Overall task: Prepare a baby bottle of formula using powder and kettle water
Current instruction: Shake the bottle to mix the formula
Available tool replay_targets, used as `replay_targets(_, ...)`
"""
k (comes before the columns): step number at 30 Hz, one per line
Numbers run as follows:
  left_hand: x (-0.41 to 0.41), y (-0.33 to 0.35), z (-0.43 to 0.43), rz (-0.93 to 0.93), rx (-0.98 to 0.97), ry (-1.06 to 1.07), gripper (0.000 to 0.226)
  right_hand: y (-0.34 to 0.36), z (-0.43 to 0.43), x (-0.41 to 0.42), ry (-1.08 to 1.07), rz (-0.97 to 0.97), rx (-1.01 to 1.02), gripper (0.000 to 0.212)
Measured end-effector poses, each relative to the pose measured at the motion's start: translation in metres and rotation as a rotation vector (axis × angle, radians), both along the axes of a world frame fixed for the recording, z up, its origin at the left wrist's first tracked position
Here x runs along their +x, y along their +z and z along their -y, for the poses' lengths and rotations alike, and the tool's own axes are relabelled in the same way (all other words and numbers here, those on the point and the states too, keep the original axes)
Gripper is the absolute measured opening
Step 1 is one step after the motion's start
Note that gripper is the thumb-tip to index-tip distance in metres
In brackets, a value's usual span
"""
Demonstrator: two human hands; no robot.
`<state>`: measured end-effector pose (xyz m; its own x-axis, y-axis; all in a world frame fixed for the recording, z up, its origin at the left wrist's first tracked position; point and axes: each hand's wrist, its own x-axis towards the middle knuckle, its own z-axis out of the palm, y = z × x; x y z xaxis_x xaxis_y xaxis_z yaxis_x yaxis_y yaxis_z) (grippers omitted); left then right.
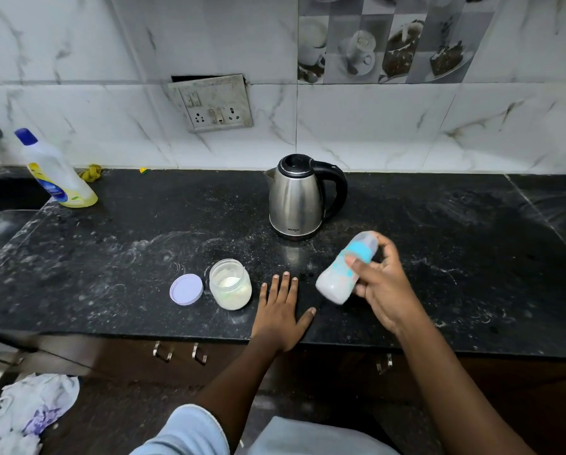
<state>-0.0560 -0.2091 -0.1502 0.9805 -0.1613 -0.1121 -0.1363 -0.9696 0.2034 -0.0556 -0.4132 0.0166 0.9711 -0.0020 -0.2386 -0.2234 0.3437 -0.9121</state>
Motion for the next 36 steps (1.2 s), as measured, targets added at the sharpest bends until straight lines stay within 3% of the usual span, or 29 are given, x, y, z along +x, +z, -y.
replay_targets(3, 0.000, 0.001, 0.002, 0.001, -0.009, -0.002, 0.091, 0.003, 0.005, 0.007, -0.062, 0.010, 0.024, 0.057)
replay_targets(6, 0.000, 0.002, 0.000, -0.010, 0.005, -0.016, 0.096, 0.000, 0.007, -0.002, 0.232, -0.019, -0.113, 0.065)
replay_targets(8, 0.000, 0.002, 0.000, -0.011, 0.014, -0.019, 0.097, -0.004, 0.007, -0.005, 0.306, -0.008, -0.113, 0.070)
replay_targets(12, 0.000, 0.001, 0.001, 0.000, -0.004, 0.001, 0.091, 0.002, -0.003, 0.001, -0.083, 0.007, 0.126, 0.058)
replay_targets(14, 0.000, 0.000, 0.001, 0.003, -0.006, 0.002, 0.091, 0.000, -0.006, 0.001, -0.164, 0.009, 0.126, 0.056)
replay_targets(19, 0.002, -0.001, -0.002, -0.019, 0.024, -0.030, 0.095, -0.008, -0.001, -0.012, 0.248, 0.002, -0.086, 0.067)
replay_targets(24, 0.001, -0.001, 0.001, -0.005, -0.006, 0.000, 0.091, -0.002, 0.003, 0.006, -0.130, 0.018, 0.111, 0.058)
replay_targets(29, 0.001, 0.001, -0.001, -0.019, 0.008, -0.014, 0.097, -0.006, 0.014, 0.000, 0.301, 0.045, -0.164, 0.076)
replay_targets(33, 0.000, 0.001, 0.000, -0.008, -0.016, 0.001, 0.091, 0.001, 0.016, 0.009, -0.127, 0.024, 0.107, 0.059)
replay_targets(36, -0.001, 0.001, 0.001, -0.006, -0.015, -0.005, 0.092, 0.001, 0.015, 0.009, -0.122, 0.022, 0.089, 0.059)
